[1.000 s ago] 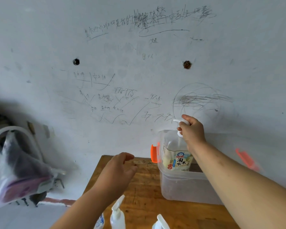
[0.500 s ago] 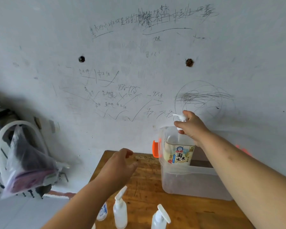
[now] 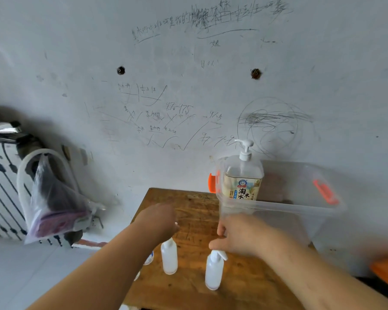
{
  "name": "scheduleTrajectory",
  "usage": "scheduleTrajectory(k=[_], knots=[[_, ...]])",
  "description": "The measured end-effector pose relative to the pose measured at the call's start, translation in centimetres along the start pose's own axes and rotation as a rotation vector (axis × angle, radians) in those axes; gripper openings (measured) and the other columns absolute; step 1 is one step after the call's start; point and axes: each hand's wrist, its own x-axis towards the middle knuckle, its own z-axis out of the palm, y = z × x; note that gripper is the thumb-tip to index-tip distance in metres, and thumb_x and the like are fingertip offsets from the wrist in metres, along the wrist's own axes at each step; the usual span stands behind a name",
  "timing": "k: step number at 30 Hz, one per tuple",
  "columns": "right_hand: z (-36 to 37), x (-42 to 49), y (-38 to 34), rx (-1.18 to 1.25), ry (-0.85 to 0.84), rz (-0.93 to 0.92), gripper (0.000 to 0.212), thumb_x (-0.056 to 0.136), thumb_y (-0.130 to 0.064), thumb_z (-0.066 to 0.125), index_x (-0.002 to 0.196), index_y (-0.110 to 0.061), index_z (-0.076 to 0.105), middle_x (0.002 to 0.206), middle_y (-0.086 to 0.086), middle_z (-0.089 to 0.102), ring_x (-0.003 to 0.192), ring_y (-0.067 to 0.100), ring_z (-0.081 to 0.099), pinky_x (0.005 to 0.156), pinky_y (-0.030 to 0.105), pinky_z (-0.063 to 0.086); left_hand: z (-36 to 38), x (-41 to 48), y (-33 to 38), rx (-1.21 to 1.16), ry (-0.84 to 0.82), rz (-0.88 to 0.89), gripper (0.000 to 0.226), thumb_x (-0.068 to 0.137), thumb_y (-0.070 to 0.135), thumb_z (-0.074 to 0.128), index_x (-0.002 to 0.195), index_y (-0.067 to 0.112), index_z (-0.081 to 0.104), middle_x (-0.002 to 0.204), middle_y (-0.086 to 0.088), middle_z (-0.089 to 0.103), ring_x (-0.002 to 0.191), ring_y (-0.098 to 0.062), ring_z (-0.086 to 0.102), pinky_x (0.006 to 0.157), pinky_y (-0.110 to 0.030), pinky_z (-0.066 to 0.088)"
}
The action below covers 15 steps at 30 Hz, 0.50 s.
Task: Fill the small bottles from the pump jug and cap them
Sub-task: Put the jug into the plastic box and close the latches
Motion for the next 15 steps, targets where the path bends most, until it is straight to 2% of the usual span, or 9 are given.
scheduleTrajectory(k=[3,7,11,15], knots=[[2.4,0.0,-0.2,0.035,0.031,0.032,0.032,0.085,-0.051,0.059,0.101,-0.024,0.065,0.095,-0.003,0.066,0.084,0.011,0.062,0.075,0.025,0.054,1.1,0.0,0.1,0.046,-0.011,-0.040,0.028,0.092,0.031,0.064,0.114,0.015,0.063,0.096,0.002,0.061,0.085,-0.012,0.059,0.082,-0.024,0.052],[3.5,0.4,0.1,0.014,0.115,0.044,0.024,0.088,-0.039,0.056,0.101,-0.022,0.067,0.095,0.000,0.067,0.086,0.015,0.063,0.079,0.030,0.056,1.4,-0.1,0.5,0.083,-0.015,-0.055,0.024,0.092,0.025,0.065,0.112,0.013,0.063,0.095,0.001,0.060,0.086,-0.013,0.059,0.086,-0.025,0.053],[3.4,0.2,0.8,0.036,0.171,0.041,0.019,0.090,-0.034,0.055,0.101,-0.023,0.065,0.095,-0.001,0.067,0.085,0.015,0.063,0.078,0.029,0.056,0.7,0.0,1.4,0.134,-0.037,-0.017,0.020,0.096,0.020,0.058,0.114,0.011,0.062,0.109,-0.003,0.066,0.099,-0.016,0.064,0.091,-0.028,0.053],[-0.1,-1.3,1.8,0.143,0.306,0.016,0.014,0.086,-0.033,0.052,0.088,-0.026,0.064,0.088,-0.005,0.065,0.082,0.012,0.061,0.071,0.028,0.054,-3.5,0.7,3.4,0.081,0.118,0.073,0.015,0.097,0.014,0.053,0.110,0.009,0.060,0.109,-0.004,0.065,0.097,-0.019,0.064,0.085,-0.029,0.053]])
